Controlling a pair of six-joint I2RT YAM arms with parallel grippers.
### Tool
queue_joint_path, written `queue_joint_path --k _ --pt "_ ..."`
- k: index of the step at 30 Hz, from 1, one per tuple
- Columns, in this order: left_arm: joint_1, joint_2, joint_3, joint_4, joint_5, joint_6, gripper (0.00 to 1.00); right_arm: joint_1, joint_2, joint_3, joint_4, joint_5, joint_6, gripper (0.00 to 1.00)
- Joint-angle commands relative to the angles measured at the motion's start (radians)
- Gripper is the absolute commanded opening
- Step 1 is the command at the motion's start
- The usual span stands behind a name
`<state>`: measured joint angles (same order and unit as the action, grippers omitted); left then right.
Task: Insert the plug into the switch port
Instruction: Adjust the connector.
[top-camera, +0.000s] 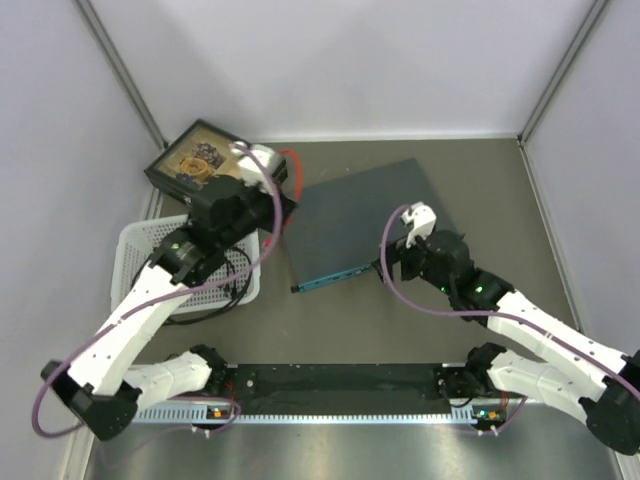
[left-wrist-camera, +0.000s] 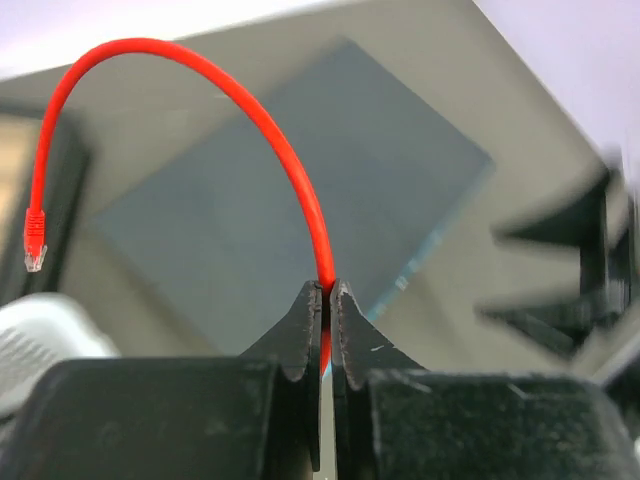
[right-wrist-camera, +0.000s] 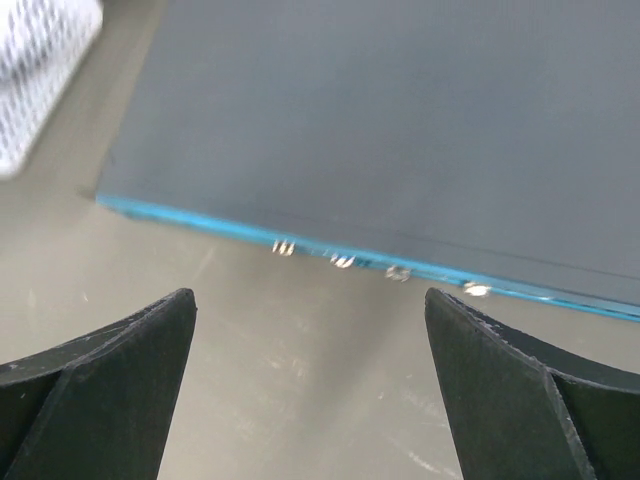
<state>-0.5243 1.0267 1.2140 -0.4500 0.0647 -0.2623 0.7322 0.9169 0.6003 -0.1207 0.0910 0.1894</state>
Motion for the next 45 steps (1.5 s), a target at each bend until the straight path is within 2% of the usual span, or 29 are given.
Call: queue_joint_path --k 1,4,8,11,16,28,37,38,40,41,43,44,45 --pt "-0.254 0.061 -0.037 0.125 -0.112 0.195 0.0 -0.126 -0.061 0.131 -0.072 -0.06 0.07 0.95" --pt "-0.369 0.11 -0.076 0.166 -0.155 0.293 0.0 -0.198 -0.093 0.179 -0.111 -0.121 0.096 0.95" --pt "-0.454 0.174 -0.12 0.23 -0.189 0.376 0.0 -0.333 -0.121 0.216 -0.123 -0.207 0.131 0.95" --pt "-0.52 0.219 -0.134 0.251 -0.227 0.426 0.0 -0.385 -0.121 0.231 -0.111 -0.286 0.174 0.95" --pt "-0.623 0.288 -0.128 0.258 -0.299 0.485 0.0 -0.387 -0.044 0.271 -0.128 -0.343 0.185 0.94" --pt "-0.723 0.378 -0.126 0.309 -0.356 0.555 0.0 -0.387 0.151 0.277 -0.099 -0.347 0.202 0.9" --pt "-0.747 0.397 -0.14 0.315 -0.391 0.574 0.0 -0.387 0.235 0.251 -0.044 -0.392 0.208 0.65" --pt "-0.75 0.4 -0.143 0.316 -0.391 0.575 0.0 -0.387 0.237 0.245 -0.039 -0.395 0.208 0.55" --pt "-0.752 0.403 -0.148 0.321 -0.391 0.575 0.0 -0.387 0.229 0.234 -0.013 -0.404 0.222 0.42" --pt "-0.753 0.403 -0.159 0.33 -0.394 0.574 0.0 -0.387 0.224 0.23 -0.008 -0.407 0.223 0.25" --pt "-0.753 0.401 -0.168 0.344 -0.424 0.549 0.01 -0.387 0.211 0.216 0.001 -0.409 0.228 0.09" --pt "-0.753 0.395 -0.174 0.349 -0.448 0.529 0.05 -0.387 0.192 0.204 0.006 -0.407 0.229 0.0" --pt "-0.753 0.392 -0.174 0.347 -0.474 0.506 0.1 -0.387 0.183 0.199 0.007 -0.405 0.229 0.0"
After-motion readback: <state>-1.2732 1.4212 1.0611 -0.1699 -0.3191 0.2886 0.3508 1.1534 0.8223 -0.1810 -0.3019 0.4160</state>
